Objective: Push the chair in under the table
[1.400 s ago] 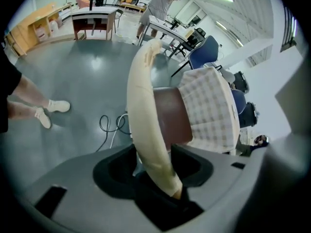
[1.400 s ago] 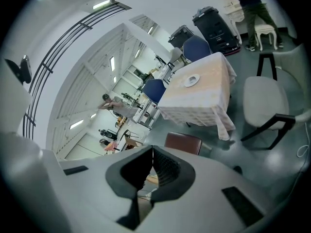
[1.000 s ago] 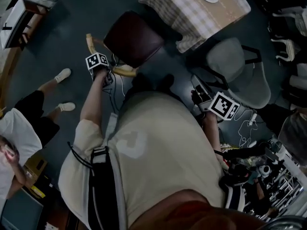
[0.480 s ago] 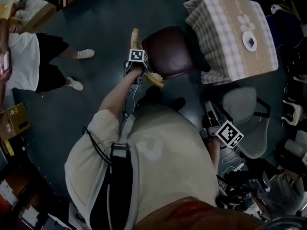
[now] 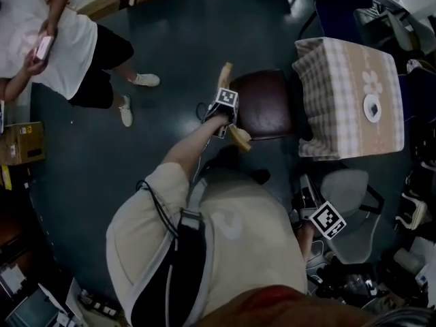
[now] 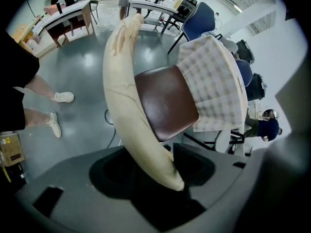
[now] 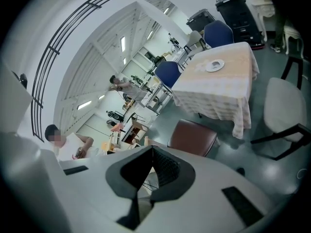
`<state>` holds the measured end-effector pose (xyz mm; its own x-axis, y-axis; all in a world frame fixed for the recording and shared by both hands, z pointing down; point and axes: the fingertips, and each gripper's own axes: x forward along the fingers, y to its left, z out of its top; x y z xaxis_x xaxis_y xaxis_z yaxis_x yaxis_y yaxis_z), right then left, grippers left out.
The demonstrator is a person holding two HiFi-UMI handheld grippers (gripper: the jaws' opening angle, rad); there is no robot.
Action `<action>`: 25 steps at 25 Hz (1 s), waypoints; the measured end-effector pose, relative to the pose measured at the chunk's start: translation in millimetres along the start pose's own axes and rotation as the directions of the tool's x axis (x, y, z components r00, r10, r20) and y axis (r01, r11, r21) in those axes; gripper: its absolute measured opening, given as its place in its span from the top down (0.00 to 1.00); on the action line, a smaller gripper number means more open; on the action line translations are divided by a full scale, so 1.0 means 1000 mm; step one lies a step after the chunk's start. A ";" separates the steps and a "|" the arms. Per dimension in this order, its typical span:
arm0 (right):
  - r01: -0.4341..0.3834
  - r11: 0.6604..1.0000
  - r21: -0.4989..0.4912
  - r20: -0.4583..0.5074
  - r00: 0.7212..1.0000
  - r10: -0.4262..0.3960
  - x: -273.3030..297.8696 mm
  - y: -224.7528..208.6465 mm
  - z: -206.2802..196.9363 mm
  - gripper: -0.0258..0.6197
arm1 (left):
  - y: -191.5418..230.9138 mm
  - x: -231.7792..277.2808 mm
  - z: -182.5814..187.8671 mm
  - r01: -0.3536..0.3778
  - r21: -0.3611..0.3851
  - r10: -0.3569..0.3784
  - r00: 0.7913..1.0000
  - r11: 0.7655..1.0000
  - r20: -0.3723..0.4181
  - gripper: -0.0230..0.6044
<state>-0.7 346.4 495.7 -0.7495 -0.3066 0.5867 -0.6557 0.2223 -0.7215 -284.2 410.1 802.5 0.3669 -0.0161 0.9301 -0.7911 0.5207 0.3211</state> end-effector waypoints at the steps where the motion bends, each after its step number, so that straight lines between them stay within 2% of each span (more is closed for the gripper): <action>1: 0.004 1.000 -0.002 -0.002 1.000 -0.004 0.001 0.002 -0.001 0.95 | 0.001 0.002 0.000 0.009 -0.006 -0.009 1.000 1.000 -0.015 0.56; 7: -0.009 1.000 -0.004 -0.020 1.000 0.009 0.010 0.002 -0.002 0.95 | 0.008 0.012 0.010 0.016 -0.021 -0.016 1.000 1.000 -0.013 0.56; 14: 0.065 0.997 -0.032 -0.084 0.994 -0.068 0.018 0.006 -0.013 0.95 | 0.000 0.005 0.005 0.080 -0.018 -0.080 0.997 0.997 0.013 0.56; 18: -0.015 0.998 -0.056 -0.095 0.995 0.009 0.030 0.028 -0.021 0.95 | 0.003 0.003 0.006 0.094 -0.012 -0.093 0.994 0.996 0.048 0.56; 21: 0.047 0.998 -0.032 -0.114 0.992 -0.050 0.029 0.033 -0.034 0.95 | -0.001 0.005 0.004 0.130 0.029 -0.131 0.991 0.991 0.039 0.56; 22: 0.044 0.999 -0.031 -0.126 0.991 -0.048 0.034 0.036 -0.037 0.95 | 0.002 0.005 0.005 0.135 0.027 -0.136 0.990 0.990 0.039 0.56; 25: -0.061 0.994 -0.087 -0.141 0.989 0.049 0.047 0.049 -0.032 0.95 | 0.008 0.001 0.002 0.114 -0.016 -0.114 0.992 0.993 0.049 0.56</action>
<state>-70.8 372.7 499.7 -0.7858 -0.1622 0.5968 -0.6141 0.3199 -0.7215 -290.5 412.4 806.5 0.4299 -0.1170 0.8953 -0.7360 0.5289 0.4225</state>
